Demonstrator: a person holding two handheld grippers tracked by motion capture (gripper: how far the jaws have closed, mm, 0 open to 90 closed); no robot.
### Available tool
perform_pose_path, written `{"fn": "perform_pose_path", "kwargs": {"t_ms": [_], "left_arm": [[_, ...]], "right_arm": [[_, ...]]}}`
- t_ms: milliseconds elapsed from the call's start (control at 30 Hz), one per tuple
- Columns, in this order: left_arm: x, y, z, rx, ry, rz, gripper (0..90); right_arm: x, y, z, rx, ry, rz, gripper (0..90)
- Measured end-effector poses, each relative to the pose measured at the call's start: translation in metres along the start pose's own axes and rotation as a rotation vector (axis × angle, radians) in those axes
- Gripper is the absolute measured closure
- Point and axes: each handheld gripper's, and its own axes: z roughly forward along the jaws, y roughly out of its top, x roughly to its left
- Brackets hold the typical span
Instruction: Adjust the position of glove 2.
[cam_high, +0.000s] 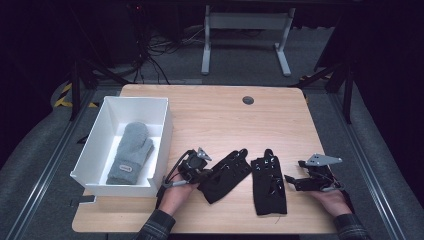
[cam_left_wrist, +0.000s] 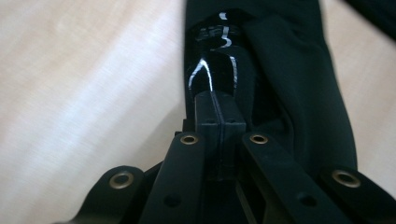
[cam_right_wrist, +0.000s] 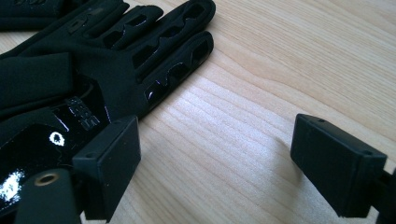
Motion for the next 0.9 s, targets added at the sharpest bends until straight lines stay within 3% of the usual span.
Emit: {"fn": "perform_pose_path", "kwargs": {"t_ms": [133, 333, 467, 733, 900], "left_arm": [[-0.011, -0.009, -0.003, -0.01, -0.029, 0.007, 90.0], [-0.031, -0.012, 0.002, -0.005, -0.113, 0.042, 90.0], [-0.036, -0.01, 0.003, -0.007, -0.127, 0.053, 88.4], [-0.016, 0.002, -0.006, -0.087, -0.072, 0.01, 70.7], [-0.003, 0.012, 0.001, -0.112, -0.051, -0.028, 63.6]], "right_arm": [[0.0, 0.0, 0.0, 0.0, -0.002, 0.0, 16.4], [0.0, 0.0, 0.0, 0.0, -0.002, 0.0, 16.4], [0.0, 0.0, 0.0, 0.0, -0.003, 0.001, 16.4], [0.0, 0.0, 0.0, 0.0, -0.003, 0.001, 16.4], [0.0, 0.0, 0.0, 0.0, -0.003, 0.001, 16.4]]}}
